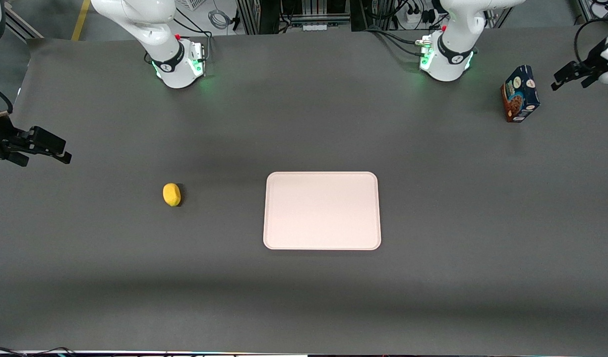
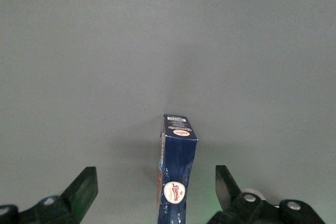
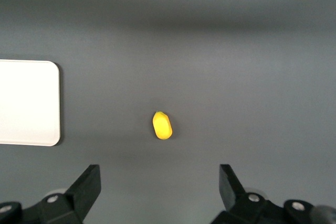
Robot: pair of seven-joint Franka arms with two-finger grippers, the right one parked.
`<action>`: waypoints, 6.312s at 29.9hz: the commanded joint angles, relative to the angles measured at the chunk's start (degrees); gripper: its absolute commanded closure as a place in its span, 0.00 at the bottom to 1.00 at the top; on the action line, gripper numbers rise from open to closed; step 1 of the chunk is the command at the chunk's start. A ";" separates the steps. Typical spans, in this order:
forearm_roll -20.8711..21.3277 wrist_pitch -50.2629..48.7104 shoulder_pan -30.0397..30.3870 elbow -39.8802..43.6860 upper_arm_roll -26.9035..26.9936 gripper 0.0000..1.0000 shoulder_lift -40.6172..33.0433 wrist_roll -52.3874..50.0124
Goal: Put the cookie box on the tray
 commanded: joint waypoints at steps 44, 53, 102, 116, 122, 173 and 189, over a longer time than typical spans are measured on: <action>4.10 11.75 7.78 -8.90 0.03 0.00 14.08 -2.40; 4.10 9.92 9.98 -9.96 -0.06 0.00 15.32 -2.23; -0.98 3.26 -2.22 -2.07 -0.15 0.79 15.58 -3.81; -9.69 -20.30 -15.85 21.58 -0.59 0.77 15.49 -3.72; -10.40 -31.20 -20.95 34.15 -1.37 0.77 15.58 -3.98; -33.96 -22.08 -24.56 47.52 -54.90 0.79 35.70 -45.29; -27.19 -11.18 -25.18 54.37 -57.01 0.79 52.05 -47.75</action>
